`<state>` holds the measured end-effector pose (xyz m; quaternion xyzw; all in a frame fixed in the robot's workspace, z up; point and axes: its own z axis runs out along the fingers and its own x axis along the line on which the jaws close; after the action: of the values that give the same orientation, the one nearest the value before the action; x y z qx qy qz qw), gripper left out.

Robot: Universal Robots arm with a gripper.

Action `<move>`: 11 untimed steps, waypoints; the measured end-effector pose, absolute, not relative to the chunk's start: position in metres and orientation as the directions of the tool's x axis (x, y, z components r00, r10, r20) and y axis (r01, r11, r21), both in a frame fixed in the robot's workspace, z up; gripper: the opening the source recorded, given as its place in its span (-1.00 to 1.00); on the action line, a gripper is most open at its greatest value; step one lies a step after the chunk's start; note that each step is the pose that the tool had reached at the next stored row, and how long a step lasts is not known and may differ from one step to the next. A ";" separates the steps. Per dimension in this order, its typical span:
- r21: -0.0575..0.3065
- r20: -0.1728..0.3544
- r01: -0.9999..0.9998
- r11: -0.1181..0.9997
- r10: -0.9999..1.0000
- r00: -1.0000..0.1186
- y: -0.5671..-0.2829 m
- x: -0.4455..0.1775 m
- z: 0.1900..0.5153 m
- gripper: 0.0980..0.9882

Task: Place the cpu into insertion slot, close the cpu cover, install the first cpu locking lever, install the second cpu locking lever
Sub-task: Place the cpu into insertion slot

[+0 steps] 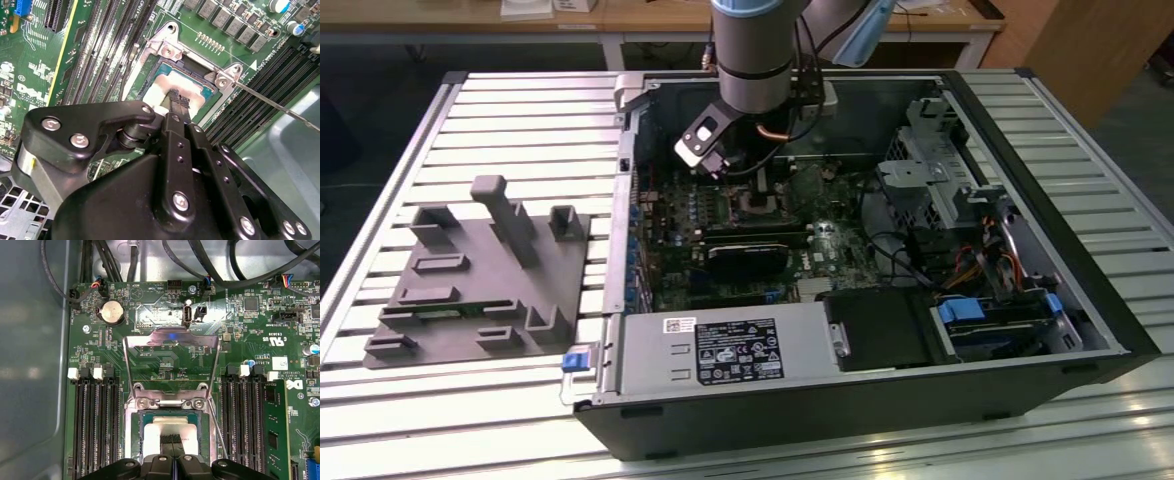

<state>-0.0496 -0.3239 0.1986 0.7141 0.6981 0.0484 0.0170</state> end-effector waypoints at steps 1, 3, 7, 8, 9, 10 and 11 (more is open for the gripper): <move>0.093 0.046 0.995 -0.025 0.999 0.020 -0.324 -0.049 0.199 -0.98; 0.092 0.045 0.995 -0.025 0.999 0.020 -0.324 -0.050 0.202 -0.98; 0.092 0.045 0.995 -0.024 0.999 0.020 -0.324 -0.050 0.209 -0.98; 0.092 0.045 0.995 -0.024 0.999 0.020 -0.324 -0.050 0.211 -0.98; 0.092 0.045 0.995 -0.024 0.999 0.020 -0.324 -0.050 0.213 -0.98; 0.092 0.045 0.995 -0.025 0.999 0.020 -0.324 -0.050 0.215 -0.98; 0.093 0.045 0.995 -0.025 0.999 0.020 -0.324 -0.050 0.217 -0.98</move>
<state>-0.0496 -0.3239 0.2169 0.7141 0.6982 0.0484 0.0174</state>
